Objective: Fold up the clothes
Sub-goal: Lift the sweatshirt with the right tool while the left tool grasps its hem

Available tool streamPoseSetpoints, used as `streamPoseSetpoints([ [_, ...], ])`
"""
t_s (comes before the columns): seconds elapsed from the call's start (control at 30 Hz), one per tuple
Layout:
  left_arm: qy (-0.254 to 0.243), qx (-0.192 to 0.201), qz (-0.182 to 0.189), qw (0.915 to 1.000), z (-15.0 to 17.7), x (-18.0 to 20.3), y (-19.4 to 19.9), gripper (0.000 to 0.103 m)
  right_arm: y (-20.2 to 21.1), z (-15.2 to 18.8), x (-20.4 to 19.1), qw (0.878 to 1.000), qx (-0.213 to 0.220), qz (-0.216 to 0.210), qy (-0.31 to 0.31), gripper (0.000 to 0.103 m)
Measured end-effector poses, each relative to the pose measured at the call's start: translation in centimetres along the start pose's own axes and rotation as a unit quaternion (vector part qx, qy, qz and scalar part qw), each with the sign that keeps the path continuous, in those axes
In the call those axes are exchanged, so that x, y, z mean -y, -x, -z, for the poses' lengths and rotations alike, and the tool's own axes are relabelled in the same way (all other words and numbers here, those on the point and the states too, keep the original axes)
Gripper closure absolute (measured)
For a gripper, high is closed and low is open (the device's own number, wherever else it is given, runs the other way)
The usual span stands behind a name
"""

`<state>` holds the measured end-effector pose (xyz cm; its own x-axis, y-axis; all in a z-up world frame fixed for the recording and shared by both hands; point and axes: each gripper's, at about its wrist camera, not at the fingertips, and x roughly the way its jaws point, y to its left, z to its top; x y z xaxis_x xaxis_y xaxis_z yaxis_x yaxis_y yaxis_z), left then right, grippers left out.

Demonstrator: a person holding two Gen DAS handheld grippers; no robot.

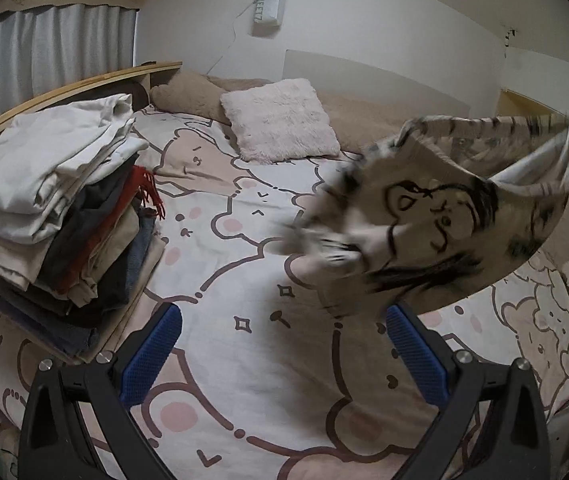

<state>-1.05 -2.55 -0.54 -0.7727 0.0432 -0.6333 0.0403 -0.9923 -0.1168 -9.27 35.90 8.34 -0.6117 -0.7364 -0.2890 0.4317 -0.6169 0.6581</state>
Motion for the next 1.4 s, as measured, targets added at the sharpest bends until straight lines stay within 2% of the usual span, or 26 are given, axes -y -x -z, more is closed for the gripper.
streamPoseSetpoints([
  [0.13,-0.011,-0.024,0.008,0.9996,1.5,0.0,-1.1,0.0,-1.8,6.2,6.4,0.991,-0.078,0.092,-0.059,0.096],
  [0.23,-0.03,-0.048,0.014,0.9983,3.1,0.7,-2.3,0.0,-3.3,11.5,11.9,0.972,-0.127,0.168,-0.108,0.096],
  [0.3,-0.047,-0.067,0.02,0.9965,4.4,1.6,-3.2,0.0,-3.4,14.8,14.8,0.956,-0.157,0.203,-0.138,0.096],
  [0.4,-0.074,-0.097,0.041,0.9917,6.5,3.8,-4.4,0.002,-2.7,18.8,17.8,0.94,-0.179,0.22,-0.19,0.096],
  [0.47,-0.093,-0.118,0.056,0.9871,8.0,5.3,-5.3,0.01,-2.4,19.4,18.3,0.939,-0.176,0.22,-0.195,0.096],
  [0.5,-0.106,-0.13,0.066,0.9835,8.8,6.5,-5.6,0.018,-2.3,19.7,18.4,0.939,-0.174,0.22,-0.198,0.096],
  [0.63,-0.152,-0.172,0.113,0.9668,12.3,10.3,-6.6,0.02,-1.7,19.5,18.6,0.945,-0.168,0.21,-0.188,0.096],
  [0.73,-0.214,-0.191,0.147,0.9466,15.6,14.0,-6.9,0.02,-1.8,19.3,19.0,0.948,-0.172,0.199,-0.179,0.096],
  [0.8,-0.25,-0.2,0.145,0.9362,17.4,15.7,-7.2,0.02,-2.0,19.4,19.4,0.949,-0.176,0.193,-0.175,0.096],
  [0.87,-0.269,-0.21,0.131,0.9308,18.6,16.5,-7.9,0.02,-2.3,19.3,19.5,0.951,-0.179,0.187,-0.171,0.096],
  [0.93,-0.276,-0.225,0.105,0.9285,19.9,17.2,-9.1,0.03,-2.4,19.4,19.7,0.952,-0.18,0.182,-0.169,0.096],
  [0.97,-0.273,-0.231,0.093,0.9294,20.1,17.2,-9.5,0.034,-2.5,19.4,19.7,0.952,-0.18,0.18,-0.169,0.096],
  [1.0,-0.267,-0.235,0.084,0.9307,20.2,17.1,-9.9,0.042,-2.5,19.3,19.7,0.953,-0.179,0.178,-0.168,0.096],
  [1.07,-0.255,-0.24,0.074,0.9339,20.0,16.7,-10.4,0.047,-2.4,19.3,19.5,0.954,-0.177,0.181,-0.162,0.096],
  [1.1,-0.248,-0.241,0.071,0.9356,19.8,16.4,-10.5,0.057,-2.4,19.2,19.4,0.954,-0.175,0.183,-0.158,0.096],
  [1.13,-0.24,-0.24,0.066,0.9382,19.4,16.1,-10.7,0.072,-2.4,19.2,19.3,0.955,-0.174,0.184,-0.155,0.096],
  [1.23,-0.188,-0.222,0.041,0.9558,16.8,13.7,-10.6,0.077,-2.2,18.9,18.2,0.956,-0.166,0.209,-0.122,0.096],
  [1.4,-0.123,-0.146,0.012,0.9815,11.1,9.9,-8.9,0.08,-2.9,18.3,13.8,0.958,-0.162,0.235,-0.029,0.096],
])
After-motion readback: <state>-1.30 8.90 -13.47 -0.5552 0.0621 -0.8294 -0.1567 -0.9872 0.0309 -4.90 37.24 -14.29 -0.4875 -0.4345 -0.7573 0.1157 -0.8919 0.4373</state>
